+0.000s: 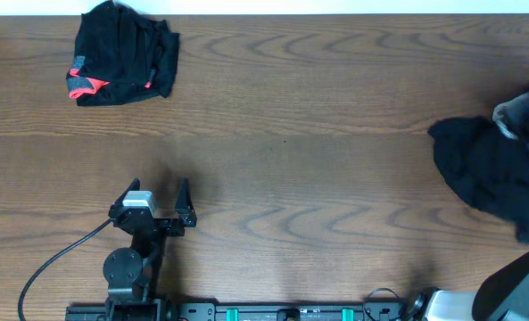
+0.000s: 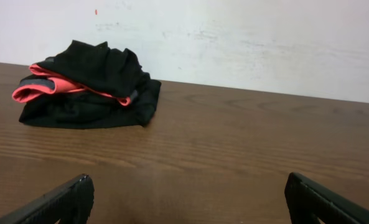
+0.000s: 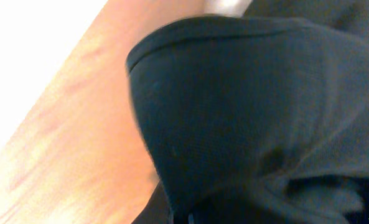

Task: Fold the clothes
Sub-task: 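Drag the black shirt with the right gripper toward table center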

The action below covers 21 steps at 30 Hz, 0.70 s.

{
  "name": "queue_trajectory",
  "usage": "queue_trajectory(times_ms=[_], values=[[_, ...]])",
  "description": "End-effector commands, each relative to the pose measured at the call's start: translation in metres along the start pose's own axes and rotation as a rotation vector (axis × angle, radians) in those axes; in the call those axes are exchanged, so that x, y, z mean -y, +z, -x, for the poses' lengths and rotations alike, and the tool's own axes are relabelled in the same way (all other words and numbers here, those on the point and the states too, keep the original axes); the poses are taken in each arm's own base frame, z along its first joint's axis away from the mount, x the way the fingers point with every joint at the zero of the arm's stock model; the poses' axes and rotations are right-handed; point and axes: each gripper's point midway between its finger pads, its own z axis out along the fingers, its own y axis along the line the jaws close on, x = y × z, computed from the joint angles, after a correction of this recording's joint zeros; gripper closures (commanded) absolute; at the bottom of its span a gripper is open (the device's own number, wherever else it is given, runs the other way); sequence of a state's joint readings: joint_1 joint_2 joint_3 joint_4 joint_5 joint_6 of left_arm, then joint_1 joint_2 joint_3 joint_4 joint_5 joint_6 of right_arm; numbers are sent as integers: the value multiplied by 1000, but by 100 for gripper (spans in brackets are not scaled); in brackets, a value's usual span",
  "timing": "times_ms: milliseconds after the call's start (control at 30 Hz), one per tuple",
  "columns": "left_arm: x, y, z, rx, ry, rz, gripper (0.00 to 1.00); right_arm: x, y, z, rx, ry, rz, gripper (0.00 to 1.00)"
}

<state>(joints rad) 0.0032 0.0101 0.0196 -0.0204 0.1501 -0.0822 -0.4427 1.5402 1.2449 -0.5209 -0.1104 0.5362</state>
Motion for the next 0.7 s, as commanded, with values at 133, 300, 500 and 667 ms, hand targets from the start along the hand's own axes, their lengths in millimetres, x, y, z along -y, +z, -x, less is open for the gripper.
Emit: queue_trajectory(times_ms=[133,300,500,667], values=[[1,1,-15,-47,-9,-11,2,-154,-19,-89,-132,-249,371,99],[1,1,-15,-47,-9,-11,2,-225,-38,-154,-175,-385,541,99],[1,1,-15,-47,-9,-11,2,-270,-60,-236,-273,-510,660,83],[1,1,-15,-47,-9,-11,2,-279,-66,-277,-327,-586,690,67]])
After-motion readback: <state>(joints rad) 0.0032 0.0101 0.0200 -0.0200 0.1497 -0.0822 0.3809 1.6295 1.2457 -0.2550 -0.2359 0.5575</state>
